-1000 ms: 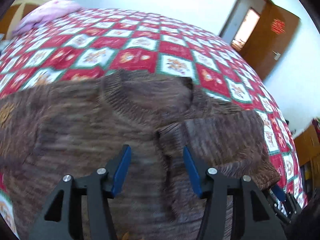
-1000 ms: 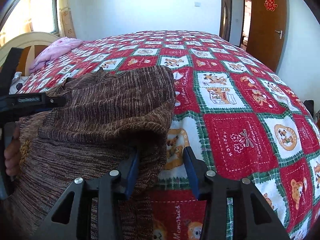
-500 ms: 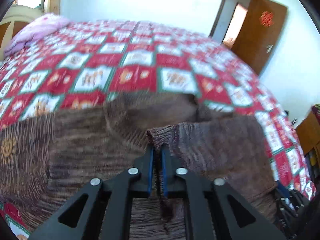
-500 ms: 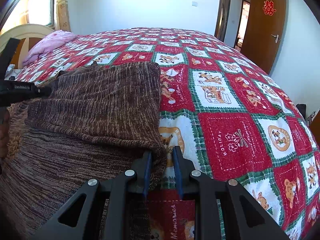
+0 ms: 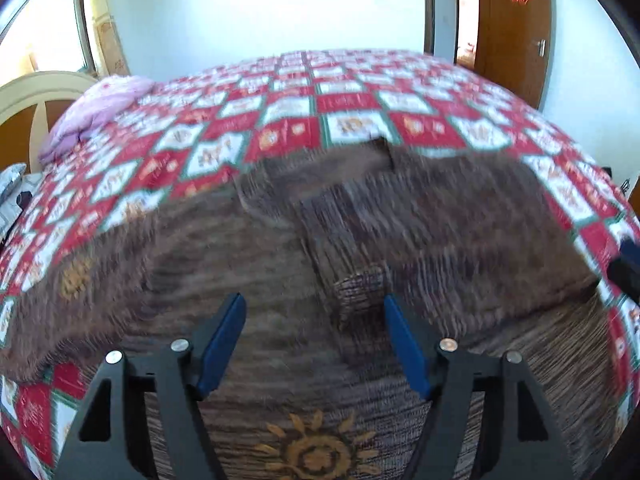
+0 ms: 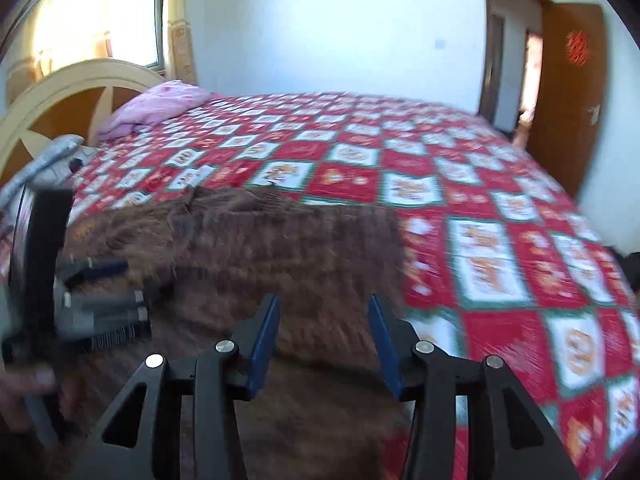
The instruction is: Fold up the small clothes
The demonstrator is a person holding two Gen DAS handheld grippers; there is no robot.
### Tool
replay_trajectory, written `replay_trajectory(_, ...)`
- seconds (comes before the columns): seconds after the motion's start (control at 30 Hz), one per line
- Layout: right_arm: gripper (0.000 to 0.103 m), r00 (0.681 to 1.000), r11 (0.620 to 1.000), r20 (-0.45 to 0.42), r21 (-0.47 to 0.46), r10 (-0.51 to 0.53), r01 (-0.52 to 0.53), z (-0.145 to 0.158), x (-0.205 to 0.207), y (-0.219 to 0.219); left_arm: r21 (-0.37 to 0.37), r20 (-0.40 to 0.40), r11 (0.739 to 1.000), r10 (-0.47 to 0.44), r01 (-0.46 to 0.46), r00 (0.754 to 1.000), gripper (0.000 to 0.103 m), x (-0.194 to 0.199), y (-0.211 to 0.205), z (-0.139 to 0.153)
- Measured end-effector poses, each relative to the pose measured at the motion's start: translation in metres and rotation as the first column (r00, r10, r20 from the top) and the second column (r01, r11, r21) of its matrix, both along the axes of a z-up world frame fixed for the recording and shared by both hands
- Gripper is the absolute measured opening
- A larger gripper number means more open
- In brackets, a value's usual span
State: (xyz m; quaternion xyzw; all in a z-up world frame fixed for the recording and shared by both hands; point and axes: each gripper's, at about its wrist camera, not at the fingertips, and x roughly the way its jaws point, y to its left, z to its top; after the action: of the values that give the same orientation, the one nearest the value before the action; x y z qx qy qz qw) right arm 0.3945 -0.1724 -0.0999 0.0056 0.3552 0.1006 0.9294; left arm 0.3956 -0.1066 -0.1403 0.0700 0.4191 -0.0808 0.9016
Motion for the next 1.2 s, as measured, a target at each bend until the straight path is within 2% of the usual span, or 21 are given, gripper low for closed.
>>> replay_trajectory(0.07, 0.047, 0.994, 0.997, -0.106, 0.078, 0.004, 0.004, -0.015, 0.028, -0.006, -0.035, -0.012, 0.999, 0.022, -0.022, 1.000, 0.074, -0.001, 0.004, -0.001)
replay_trajectory(0.1, 0.047, 0.986, 0.996, -0.164, 0.086, -0.017, 0.031, -0.026, 0.040, -0.012, -0.048, -0.011, 0.998, 0.027, -0.028, 1.000, 0.074, -0.002, 0.007, 0.000)
replay_trajectory(0.17, 0.044, 0.974, 0.997, -0.210, 0.008, -0.079, 0.082, -0.045, 0.042, -0.019, -0.050, -0.010, 0.998, 0.028, -0.028, 1.000, 0.075, -0.005, 0.010, 0.002)
replay_trajectory(0.2, 0.041, 0.979, 0.997, -0.190, -0.011, -0.077, 0.077, -0.048, 0.037, -0.021, -0.048, -0.008, 0.998, 0.032, -0.033, 0.999, 0.075, -0.008, 0.013, 0.002)
replay_trajectory(0.3, 0.043, 0.983, 0.993, -0.157, -0.089, -0.095, 0.082, -0.049, 0.019, -0.028, -0.060, -0.014, 0.997, 0.038, -0.039, 0.999, 0.075, -0.021, 0.027, 0.003)
replay_trajectory(0.4, 0.043, 0.980, 0.995, -0.170, -0.039, -0.101, 0.095, -0.043, 0.018, -0.040, -0.097, -0.021, 0.994, 0.051, -0.053, 0.998, 0.077, -0.038, 0.046, 0.005)
replay_trajectory(0.47, 0.043, 0.984, 0.992, -0.127, -0.024, -0.123, 0.121, -0.032, 0.021, -0.043, -0.115, -0.017, 0.991, 0.066, -0.067, 0.998, 0.077, -0.047, 0.056, 0.007)
replay_trajectory(0.6, 0.043, 0.994, 0.997, -0.095, 0.057, -0.049, 0.054, -0.012, 0.048, -0.030, -0.147, -0.002, 0.984, 0.104, -0.103, 0.995, 0.077, -0.059, 0.075, 0.015)
replay_trajectory(0.7, 0.044, 0.992, 0.993, -0.125, 0.114, -0.007, 0.022, -0.015, 0.078, -0.021, -0.152, 0.018, 0.980, 0.131, -0.127, 0.991, 0.084, -0.063, 0.087, 0.021)
replay_trajectory(0.73, 0.044, 0.988, 0.992, -0.150, 0.122, -0.021, 0.040, -0.022, 0.092, -0.024, -0.149, 0.023, 0.980, 0.140, -0.136, 0.990, 0.087, -0.064, 0.091, 0.022)
replay_trajectory(0.8, 0.042, 0.967, 0.991, -0.241, 0.081, -0.079, 0.102, -0.042, 0.111, -0.034, -0.139, 0.027, 0.978, 0.163, -0.158, 0.986, 0.088, -0.064, 0.103, 0.022)
replay_trajectory(0.83, 0.030, 0.964, 0.984, -0.247, 0.122, -0.097, 0.130, -0.047, 0.113, -0.047, -0.136, 0.024, 0.977, 0.170, -0.166, 0.985, 0.088, -0.065, 0.110, 0.021)
replay_trajectory(0.9, 0.025, 0.963, 0.984, -0.247, 0.119, -0.103, 0.136, -0.047, 0.106, -0.054, -0.127, 0.020, 0.974, 0.192, -0.188, 0.981, 0.089, -0.068, 0.127, 0.021)
replay_trajectory(0.93, 0.025, 0.966, 0.989, -0.236, 0.074, -0.106, 0.127, -0.045, 0.100, -0.052, -0.125, 0.018, 0.971, 0.207, -0.203, 0.978, 0.089, -0.070, 0.138, 0.021)
replay_trajectory(1.0, 0.028, 0.971, 0.990, -0.194, -0.048, -0.143, 0.136, -0.038, 0.084, -0.045, -0.123, 0.016, 0.965, 0.235, -0.232, 0.972, 0.089, -0.076, 0.161, 0.021)
replay_trajectory(1.03, 0.028, 0.975, 0.988, -0.166, -0.066, -0.148, 0.138, -0.033, 0.076, -0.042, -0.119, 0.023, 0.961, 0.254, -0.250, 0.967, 0.089, -0.079, 0.175, 0.021)
replay_trajectory(1.07, 0.029, 0.982, 0.991, -0.137, -0.053, -0.133, 0.127, -0.026, 0.067, -0.038, -0.110, 0.029, 0.958, 0.270, -0.265, 0.963, 0.089, -0.081, 0.185, 0.021)
replay_trajectory(1.13, 0.041, 0.991, 0.995, -0.092, -0.042, -0.098, 0.094, -0.013, 0.054, -0.024, -0.081, 0.045, 0.946, 0.319, -0.315, 0.947, 0.091, -0.086, 0.212, 0.019)
replay_trajectory(1.2, 0.046, 0.997, 0.999, -0.070, -0.027, -0.025, 0.023, -0.004, 0.044, 0.006, -0.051, 0.058, 0.929, 0.368, -0.366, 0.928, 0.093, -0.086, 0.235, 0.016)
